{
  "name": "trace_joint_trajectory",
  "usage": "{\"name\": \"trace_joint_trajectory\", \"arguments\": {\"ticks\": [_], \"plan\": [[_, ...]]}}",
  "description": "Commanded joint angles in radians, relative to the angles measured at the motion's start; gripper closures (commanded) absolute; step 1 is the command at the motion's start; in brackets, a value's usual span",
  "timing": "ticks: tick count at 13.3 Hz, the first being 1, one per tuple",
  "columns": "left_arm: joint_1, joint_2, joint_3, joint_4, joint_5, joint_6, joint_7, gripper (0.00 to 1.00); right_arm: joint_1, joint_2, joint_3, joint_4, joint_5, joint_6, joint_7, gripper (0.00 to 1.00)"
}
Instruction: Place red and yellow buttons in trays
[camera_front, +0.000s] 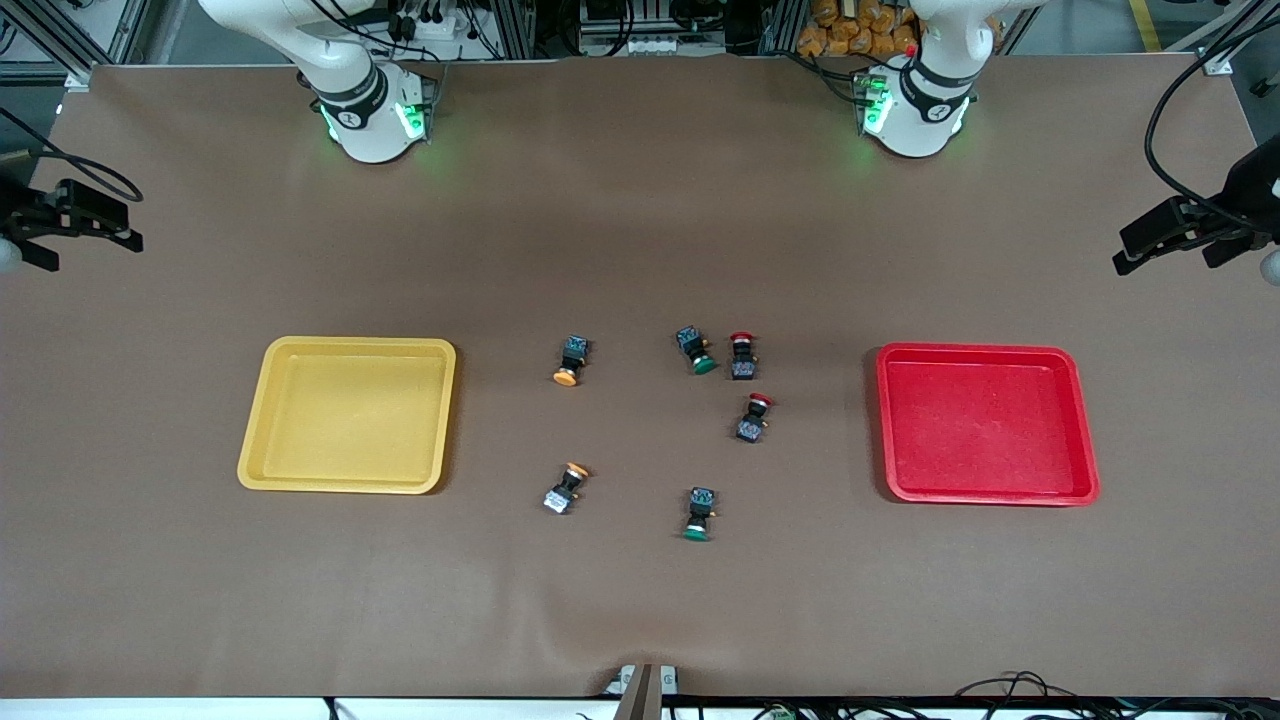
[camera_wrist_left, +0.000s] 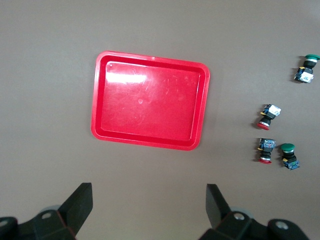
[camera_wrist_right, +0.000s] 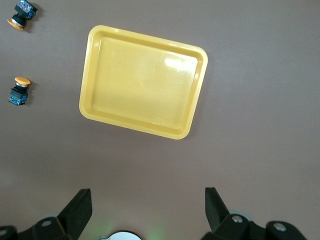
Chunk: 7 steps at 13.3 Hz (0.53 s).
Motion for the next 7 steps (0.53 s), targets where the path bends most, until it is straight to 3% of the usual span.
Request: {"name": "trace_joint_trajectory", "arguments": {"ticks": [1, 7], "plan": [[0.011, -0.006, -0.004, 0.008, -0.022, -0.018, 0.014, 0.00, -0.007, -0.005, 0.010, 0.034, -0.016, -0.040, 0.015, 0.00], [0.009, -0.005, -0.004, 0.013, -0.020, -0.018, 0.015, 0.00, -0.004, -0.005, 0.010, 0.034, -0.017, -0.051, 0.014, 0.00]]}}
